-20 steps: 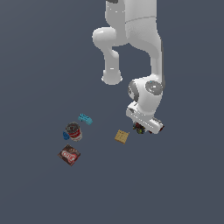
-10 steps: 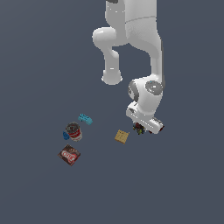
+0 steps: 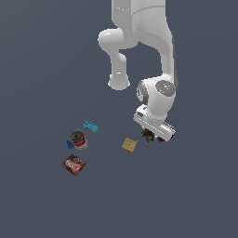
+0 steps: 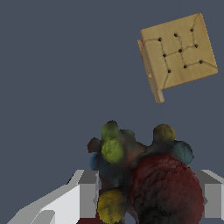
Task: Pick up a designated object from a clutter of objects.
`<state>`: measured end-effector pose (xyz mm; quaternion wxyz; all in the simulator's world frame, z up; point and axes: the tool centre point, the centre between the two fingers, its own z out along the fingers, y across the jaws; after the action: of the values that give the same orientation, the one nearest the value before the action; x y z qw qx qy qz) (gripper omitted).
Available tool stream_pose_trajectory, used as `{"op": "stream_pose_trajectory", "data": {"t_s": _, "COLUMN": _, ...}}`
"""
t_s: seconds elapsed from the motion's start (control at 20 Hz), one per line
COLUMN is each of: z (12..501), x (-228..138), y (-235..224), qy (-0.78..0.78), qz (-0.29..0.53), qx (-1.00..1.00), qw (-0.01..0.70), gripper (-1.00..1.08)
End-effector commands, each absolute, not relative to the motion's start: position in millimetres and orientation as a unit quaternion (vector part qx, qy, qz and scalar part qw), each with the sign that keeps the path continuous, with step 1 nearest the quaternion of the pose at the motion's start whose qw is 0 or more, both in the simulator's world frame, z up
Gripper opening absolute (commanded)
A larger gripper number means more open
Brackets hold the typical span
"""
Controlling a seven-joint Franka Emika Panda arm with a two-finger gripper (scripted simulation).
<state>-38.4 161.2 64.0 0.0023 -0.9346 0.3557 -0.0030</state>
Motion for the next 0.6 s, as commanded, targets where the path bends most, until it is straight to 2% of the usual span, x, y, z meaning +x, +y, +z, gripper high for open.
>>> {"op": "stream_pose_trajectory", "data": {"t_s": 0.0, "z": 79, "x": -33, "y": 159, "qy": 0.356, "qz": -0.003, "qx": -0.935, "qw": 0.003, "gripper": -1.0}}
{"op": "stream_pose_trajectory", "data": {"t_s": 0.55, "z": 177, "x": -4, "y": 148, "qy": 0.356, "qz": -0.002, "qx": -0.935, "qw": 0.003, "gripper": -1.0}}
